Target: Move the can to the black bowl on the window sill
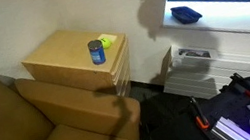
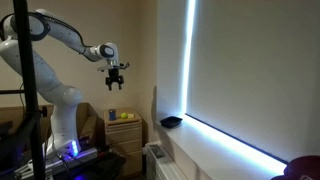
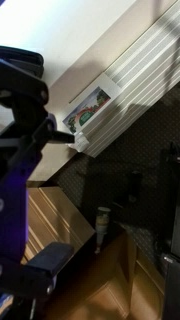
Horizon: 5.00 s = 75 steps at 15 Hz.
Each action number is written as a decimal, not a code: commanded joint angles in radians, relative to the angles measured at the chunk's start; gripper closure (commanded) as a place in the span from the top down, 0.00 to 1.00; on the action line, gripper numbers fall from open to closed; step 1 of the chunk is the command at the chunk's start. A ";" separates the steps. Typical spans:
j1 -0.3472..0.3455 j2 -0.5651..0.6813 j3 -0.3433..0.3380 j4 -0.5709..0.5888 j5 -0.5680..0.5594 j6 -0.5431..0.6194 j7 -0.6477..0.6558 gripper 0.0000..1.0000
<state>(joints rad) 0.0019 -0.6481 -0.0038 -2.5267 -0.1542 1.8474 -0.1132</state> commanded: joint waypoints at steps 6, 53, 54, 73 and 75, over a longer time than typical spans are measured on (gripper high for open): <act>0.072 0.222 0.033 0.081 0.023 0.052 -0.039 1.00; 0.471 1.330 0.029 0.918 -0.079 0.616 0.571 1.00; 0.464 1.343 0.034 0.923 -0.066 0.607 0.568 1.00; 0.476 1.411 0.045 0.945 -0.011 0.620 0.546 1.00; 0.469 1.390 0.054 0.924 0.004 0.613 0.539 1.00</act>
<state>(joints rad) 0.4680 0.7401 0.0527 -1.6077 -0.1537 2.4636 0.4274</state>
